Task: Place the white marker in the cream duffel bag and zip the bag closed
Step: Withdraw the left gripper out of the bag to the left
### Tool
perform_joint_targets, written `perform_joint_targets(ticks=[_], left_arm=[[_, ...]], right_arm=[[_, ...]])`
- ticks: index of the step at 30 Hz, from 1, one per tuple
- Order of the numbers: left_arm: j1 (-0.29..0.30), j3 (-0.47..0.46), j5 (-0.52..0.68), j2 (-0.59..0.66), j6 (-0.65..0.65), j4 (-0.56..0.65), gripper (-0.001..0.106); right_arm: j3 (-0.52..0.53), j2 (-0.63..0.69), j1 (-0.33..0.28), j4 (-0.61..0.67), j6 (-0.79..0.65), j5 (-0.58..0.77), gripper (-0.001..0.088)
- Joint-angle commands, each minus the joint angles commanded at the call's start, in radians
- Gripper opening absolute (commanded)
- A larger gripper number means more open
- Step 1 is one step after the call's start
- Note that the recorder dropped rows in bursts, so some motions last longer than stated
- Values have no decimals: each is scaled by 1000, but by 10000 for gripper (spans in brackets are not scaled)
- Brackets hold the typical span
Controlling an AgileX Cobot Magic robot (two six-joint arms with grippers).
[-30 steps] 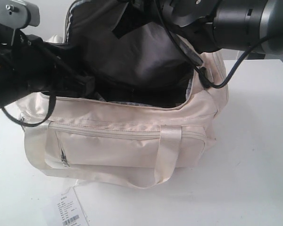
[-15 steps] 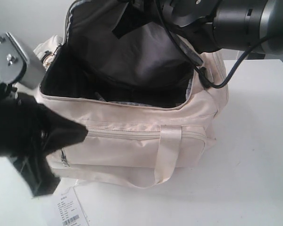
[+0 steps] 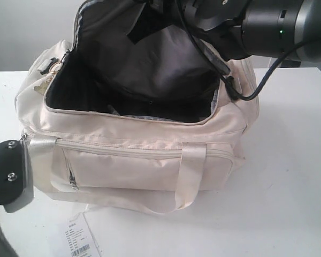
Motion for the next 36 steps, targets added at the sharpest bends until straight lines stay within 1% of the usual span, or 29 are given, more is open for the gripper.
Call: perform_joint_targets(ticks=[4,5,8,9,11,12,13,14,15,16,17,18,19,20,21,22,23,24,26,29,31,34,36], left_arm=[[0,0,33,0,-204,247,0],[0,0,33,0,-240,288,0],[2,0,6,0,-366,439,0],[4,0,-2,-1,-417,512,0],[26,-13,-14,-1,-489,594,0],[53,-35,-22,-1,-493,601,0],[74,-52,-33,-1,-491,597,0],[133,-100,-76,-1,-482,575,0],[158,-121,-96,-1,-467,560,0],[226,-174,-148,1,-392,496,0],[254,-201,-167,1,-351,454,0],[324,-254,-180,13,-238,336,0],[357,-272,-182,24,-196,280,0],[416,-310,-192,54,-147,173,0],[437,-320,-200,69,-119,129,0],[479,-348,-210,112,-47,18,0],[507,-371,-230,151,-23,-31,0],[527,-381,-279,179,-43,-51,0],[565,-399,-416,218,-74,-60,0],[620,-417,-526,282,-114,-60,0],[640,-417,-577,316,-155,-60,0],[650,-419,-617,365,-158,-60,0],[650,-438,-619,400,-147,-60,0]], right_arm=[[0,0,0,0,0,0,0],[0,0,0,0,0,0,0],[0,0,0,0,0,0,0],[0,0,0,0,0,0,0],[0,0,0,0,0,0,0],[0,0,0,0,0,0,0],[0,0,0,0,0,0,0],[0,0,0,0,0,0,0],[0,0,0,0,0,0,0],[0,0,0,0,0,0,0],[0,0,0,0,0,0,0],[0,0,0,0,0,0,0],[0,0,0,0,0,0,0],[0,0,0,0,0,0,0],[0,0,0,0,0,0,0],[0,0,0,0,0,0,0],[0,0,0,0,0,0,0],[0,0,0,0,0,0,0],[0,0,0,0,0,0,0],[0,0,0,0,0,0,0],[0,0,0,0,0,0,0],[0,0,0,0,0,0,0],[0,0,0,0,0,0,0]])
